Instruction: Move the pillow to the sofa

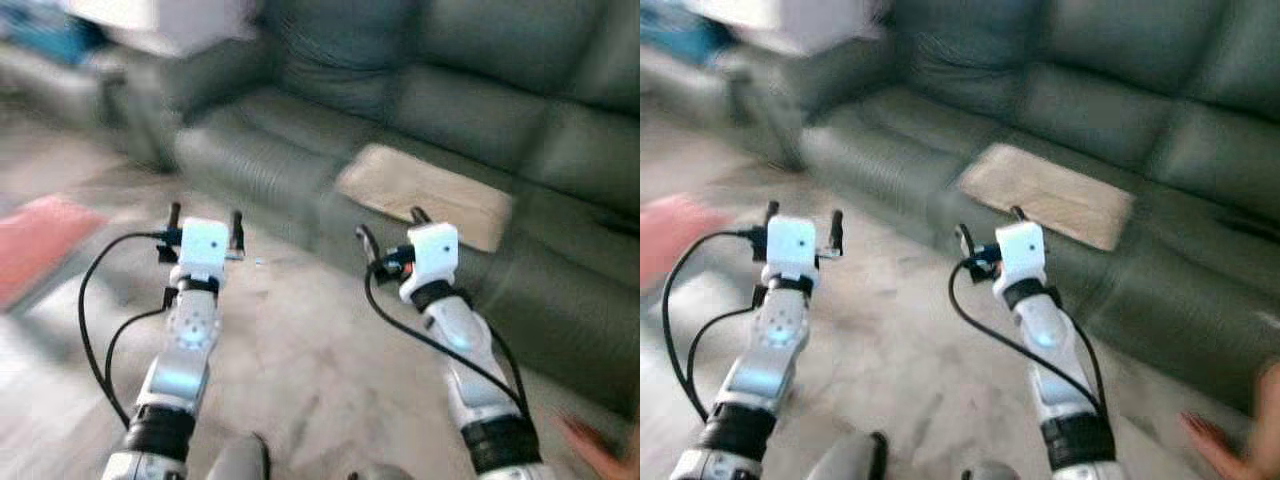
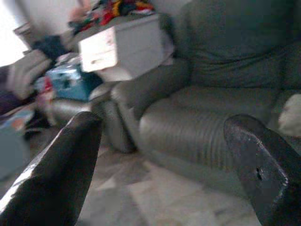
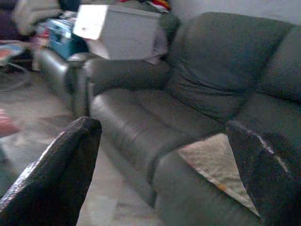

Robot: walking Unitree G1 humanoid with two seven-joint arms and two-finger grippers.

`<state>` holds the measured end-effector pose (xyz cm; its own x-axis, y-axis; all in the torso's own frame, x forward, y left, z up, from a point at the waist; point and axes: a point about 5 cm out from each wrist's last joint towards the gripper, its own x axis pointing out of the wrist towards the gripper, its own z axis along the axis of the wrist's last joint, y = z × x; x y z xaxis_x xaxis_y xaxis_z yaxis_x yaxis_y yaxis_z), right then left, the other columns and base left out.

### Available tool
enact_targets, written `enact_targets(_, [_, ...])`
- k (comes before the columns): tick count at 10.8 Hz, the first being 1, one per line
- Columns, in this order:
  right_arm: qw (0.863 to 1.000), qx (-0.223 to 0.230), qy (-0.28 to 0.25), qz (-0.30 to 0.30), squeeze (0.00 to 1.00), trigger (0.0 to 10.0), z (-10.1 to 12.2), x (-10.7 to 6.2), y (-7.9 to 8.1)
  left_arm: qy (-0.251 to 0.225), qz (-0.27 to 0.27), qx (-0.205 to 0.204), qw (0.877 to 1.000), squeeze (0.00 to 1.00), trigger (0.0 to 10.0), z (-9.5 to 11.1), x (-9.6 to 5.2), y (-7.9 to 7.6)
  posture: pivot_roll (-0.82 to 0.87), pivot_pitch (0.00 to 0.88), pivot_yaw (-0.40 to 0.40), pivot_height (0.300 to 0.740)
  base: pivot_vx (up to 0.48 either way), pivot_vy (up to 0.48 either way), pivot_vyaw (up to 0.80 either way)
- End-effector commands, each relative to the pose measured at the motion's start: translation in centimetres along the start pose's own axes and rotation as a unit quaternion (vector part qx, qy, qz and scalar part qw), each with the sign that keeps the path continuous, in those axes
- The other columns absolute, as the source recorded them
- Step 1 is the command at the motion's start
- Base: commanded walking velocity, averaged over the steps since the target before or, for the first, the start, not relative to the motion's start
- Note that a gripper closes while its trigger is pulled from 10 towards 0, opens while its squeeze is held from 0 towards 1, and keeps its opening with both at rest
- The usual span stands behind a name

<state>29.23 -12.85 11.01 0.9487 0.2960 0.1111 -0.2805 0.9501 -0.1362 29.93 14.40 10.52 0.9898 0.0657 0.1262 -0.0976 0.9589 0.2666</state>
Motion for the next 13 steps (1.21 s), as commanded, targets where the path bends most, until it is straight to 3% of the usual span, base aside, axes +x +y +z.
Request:
enact_targets(1, [1.000,-0.004,-0.002,-0.003,0.00,10.0,0.1,-0.1,-0.4,0.002,-0.009,-0.004,1.000,0.00,10.0,0.0,-0.1,-0.5,-0.05,0.060,-0.043,0.740,0.000,0.000,0.79])
enact_targets(6, [1.000,-0.007,-0.002,-0.006,0.00,10.0,0.0,-0.3,-0.5,0.020,-0.001,-0.005,1.000,0.00,10.0,-0.8,-0.5,0.2,-0.04,0.058,-0.042,0.740,0.000,0.000,0.79])
enact_targets(8, [0.999,-0.011,0.006,-0.048,0.00,10.0,-0.5,-1.3,-2.2,0.049,0.003,0.003,0.999,0.00,10.0,-2.5,-1.9,1.9,-0.04,0.062,-0.043,0.740,0.000,0.000,0.78])
enact_targets(10, [0.994,-0.001,0.038,-0.099,0.00,10.0,-1.8,-3.0,-3.9,0.059,-0.009,-0.004,0.998,0.00,10.0,-3.2,-3.3,2.4,-0.02,0.072,-0.039,0.740,0.000,0.000,0.77])
enact_targets(13, [0.986,0.054,0.081,-0.136,0.00,10.0,-4.0,-5.0,-3.7,0.110,-0.014,-0.063,0.992,0.00,10.0,-5.0,-4.7,2.5,-0.02,0.085,-0.036,0.740,0.000,0.000,0.25])
